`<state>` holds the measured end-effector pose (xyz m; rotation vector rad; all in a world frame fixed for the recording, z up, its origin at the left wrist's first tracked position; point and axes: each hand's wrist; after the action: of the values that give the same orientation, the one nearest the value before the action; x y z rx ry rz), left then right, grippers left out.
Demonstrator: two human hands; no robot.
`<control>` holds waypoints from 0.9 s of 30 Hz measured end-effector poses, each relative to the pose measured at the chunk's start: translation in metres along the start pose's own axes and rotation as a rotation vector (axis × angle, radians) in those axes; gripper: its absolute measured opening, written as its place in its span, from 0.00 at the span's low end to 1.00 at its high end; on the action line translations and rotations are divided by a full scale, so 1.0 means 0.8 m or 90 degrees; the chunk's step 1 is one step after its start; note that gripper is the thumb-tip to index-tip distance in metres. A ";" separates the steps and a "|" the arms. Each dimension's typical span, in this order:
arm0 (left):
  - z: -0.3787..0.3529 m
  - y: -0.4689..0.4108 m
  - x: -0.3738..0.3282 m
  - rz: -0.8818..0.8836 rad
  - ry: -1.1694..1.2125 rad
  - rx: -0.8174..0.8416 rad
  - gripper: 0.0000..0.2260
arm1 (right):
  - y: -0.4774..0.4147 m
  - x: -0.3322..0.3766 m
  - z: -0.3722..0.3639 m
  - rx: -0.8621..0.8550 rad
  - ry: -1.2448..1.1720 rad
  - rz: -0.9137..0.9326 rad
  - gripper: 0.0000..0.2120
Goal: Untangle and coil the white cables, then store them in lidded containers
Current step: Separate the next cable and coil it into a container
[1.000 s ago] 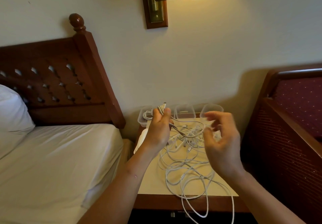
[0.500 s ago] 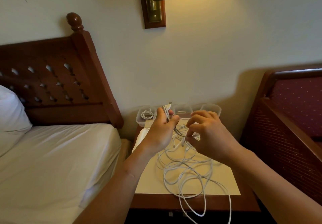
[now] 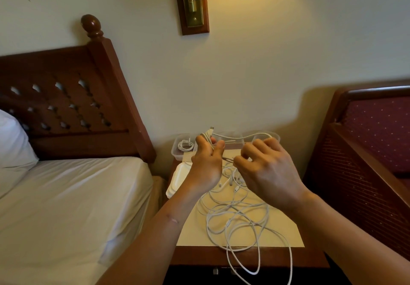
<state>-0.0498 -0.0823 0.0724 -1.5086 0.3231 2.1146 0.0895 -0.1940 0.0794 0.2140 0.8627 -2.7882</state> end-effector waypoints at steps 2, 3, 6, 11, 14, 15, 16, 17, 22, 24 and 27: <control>0.002 -0.001 -0.002 0.000 -0.013 0.010 0.09 | -0.005 -0.014 0.000 0.068 -0.039 -0.025 0.04; 0.006 -0.001 -0.001 0.001 -0.025 0.013 0.09 | -0.008 -0.024 -0.001 0.138 -0.103 -0.021 0.03; 0.016 -0.002 0.005 0.003 -0.083 0.048 0.06 | -0.011 -0.055 -0.005 0.296 -0.243 -0.031 0.12; 0.009 0.003 0.005 -0.010 -0.138 0.135 0.06 | -0.016 -0.060 -0.022 0.199 -0.068 0.003 0.12; 0.003 0.003 0.005 -0.020 -0.161 0.135 0.06 | -0.008 -0.053 -0.027 0.034 -0.026 0.072 0.10; 0.003 0.002 0.007 -0.018 -0.149 0.127 0.06 | -0.004 -0.050 -0.025 -0.022 -0.004 0.090 0.10; 0.004 0.001 0.009 -0.015 -0.127 0.116 0.07 | -0.001 -0.045 -0.021 -0.076 0.010 0.095 0.09; 0.006 -0.001 0.010 -0.013 -0.104 0.103 0.07 | 0.002 -0.039 -0.016 -0.126 0.012 0.090 0.09; 0.003 -0.005 0.013 -0.010 -0.076 0.072 0.07 | 0.010 -0.017 -0.012 -0.116 -0.048 -0.075 0.10; 0.006 -0.009 0.015 -0.001 -0.080 0.061 0.07 | 0.013 -0.030 -0.020 0.039 0.011 -0.163 0.19; 0.007 -0.008 0.013 -0.010 -0.120 0.072 0.06 | 0.018 -0.034 -0.033 0.215 0.011 -0.185 0.23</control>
<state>-0.0532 -0.0715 0.0654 -1.2341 0.3540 2.1675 0.1210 -0.1863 0.0551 0.1768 0.4493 -3.1982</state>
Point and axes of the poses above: each hand's wrist, its own y-axis away from the middle knuckle, its own z-axis out of the back of the hand, x = y × z, and after that the axes turned 8 degrees about x, right-handed
